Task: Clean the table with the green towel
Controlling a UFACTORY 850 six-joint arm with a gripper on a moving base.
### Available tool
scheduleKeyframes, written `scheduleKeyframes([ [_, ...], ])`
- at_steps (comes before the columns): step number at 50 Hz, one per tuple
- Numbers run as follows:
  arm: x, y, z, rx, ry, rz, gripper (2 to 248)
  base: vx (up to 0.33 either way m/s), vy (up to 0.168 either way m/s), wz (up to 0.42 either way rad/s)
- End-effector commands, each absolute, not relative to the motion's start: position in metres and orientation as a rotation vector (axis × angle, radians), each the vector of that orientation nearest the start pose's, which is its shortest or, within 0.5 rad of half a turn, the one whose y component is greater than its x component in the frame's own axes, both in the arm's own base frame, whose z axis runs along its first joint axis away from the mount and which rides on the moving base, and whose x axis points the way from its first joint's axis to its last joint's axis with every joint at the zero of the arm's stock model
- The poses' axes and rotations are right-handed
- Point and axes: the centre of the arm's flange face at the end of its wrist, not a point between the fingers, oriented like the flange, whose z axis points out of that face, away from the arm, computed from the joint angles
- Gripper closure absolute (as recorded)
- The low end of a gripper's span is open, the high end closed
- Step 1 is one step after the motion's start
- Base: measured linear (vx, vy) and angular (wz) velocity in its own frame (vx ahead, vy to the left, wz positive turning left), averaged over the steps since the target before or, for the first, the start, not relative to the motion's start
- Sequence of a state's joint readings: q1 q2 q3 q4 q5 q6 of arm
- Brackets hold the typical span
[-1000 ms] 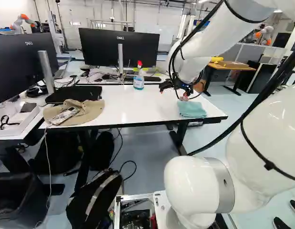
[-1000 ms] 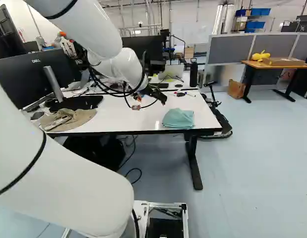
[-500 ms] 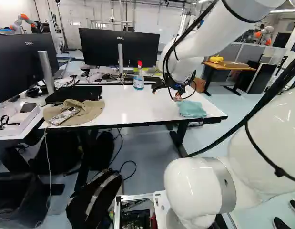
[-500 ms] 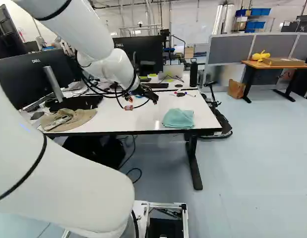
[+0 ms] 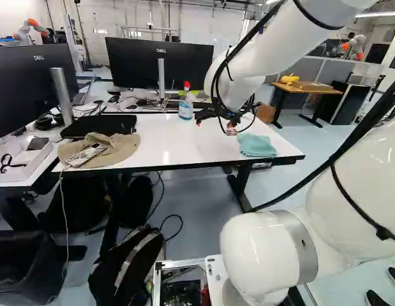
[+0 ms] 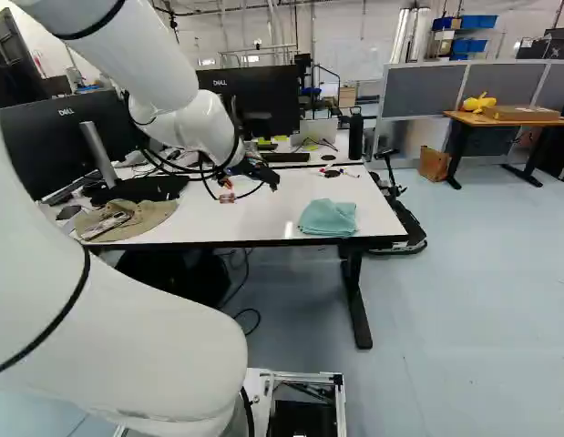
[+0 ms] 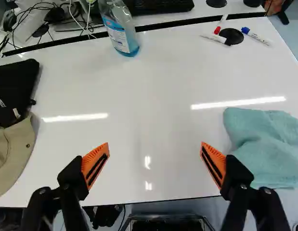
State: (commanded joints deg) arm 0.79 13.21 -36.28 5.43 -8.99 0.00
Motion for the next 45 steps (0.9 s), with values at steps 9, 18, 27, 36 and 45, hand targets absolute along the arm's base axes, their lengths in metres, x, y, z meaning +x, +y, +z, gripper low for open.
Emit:
scheduleKeyframes([
  [9,0.390,0.007,0.510,-2.896,0.107,-1.078,3,0.000,0.000,0.000],
  [18,0.388,0.006,0.507,-2.892,0.106,-1.095,3,0.000,0.000,0.000],
  [27,0.386,0.006,0.501,-2.886,0.104,-1.119,3,0.000,0.000,0.000],
  [36,0.384,0.005,0.494,-2.878,0.102,-1.151,3,0.000,0.000,0.000],
  [45,0.380,0.004,0.486,-2.868,0.099,-1.189,3,0.000,0.000,0.000],
])
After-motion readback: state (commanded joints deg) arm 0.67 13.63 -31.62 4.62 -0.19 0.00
